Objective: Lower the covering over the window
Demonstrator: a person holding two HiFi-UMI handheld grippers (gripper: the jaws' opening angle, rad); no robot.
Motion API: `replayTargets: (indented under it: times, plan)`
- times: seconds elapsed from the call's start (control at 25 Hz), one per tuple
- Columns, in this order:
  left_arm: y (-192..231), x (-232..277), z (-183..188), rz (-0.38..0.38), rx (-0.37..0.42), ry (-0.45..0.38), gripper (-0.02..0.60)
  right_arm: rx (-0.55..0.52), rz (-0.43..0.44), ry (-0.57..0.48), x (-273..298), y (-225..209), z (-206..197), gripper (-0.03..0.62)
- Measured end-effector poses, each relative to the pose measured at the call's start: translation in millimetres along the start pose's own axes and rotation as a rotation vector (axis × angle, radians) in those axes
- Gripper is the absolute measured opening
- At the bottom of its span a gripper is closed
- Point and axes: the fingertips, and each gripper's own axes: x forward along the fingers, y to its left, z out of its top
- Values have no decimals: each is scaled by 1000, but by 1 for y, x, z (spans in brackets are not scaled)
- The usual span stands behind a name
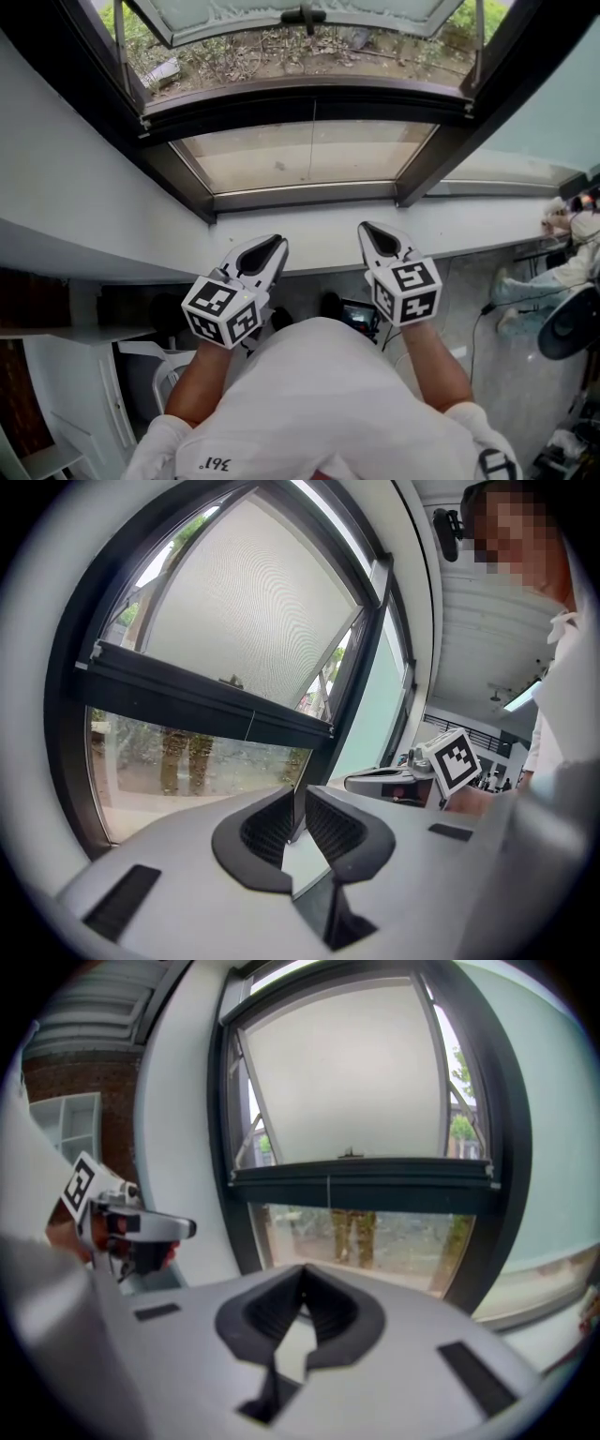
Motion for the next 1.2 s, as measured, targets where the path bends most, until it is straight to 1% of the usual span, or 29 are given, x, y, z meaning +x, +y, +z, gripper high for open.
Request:
replayTargets:
  times: [0.44,0.64,0.88,1.2]
  plan:
    - [-7,12,0,-43,10,13,53,2,-3,-5,3,-2,5,23]
    - [-4,14,0,-40,12,17,52,-9,5,-17,11,-1,14,22]
    - [-5,15,8,-48,20,14,53,-15,-7,-25,12,-5,24,21]
    - [-13,29,6,-76,37,15,52,-27,-23,-39,15,-16,26,21]
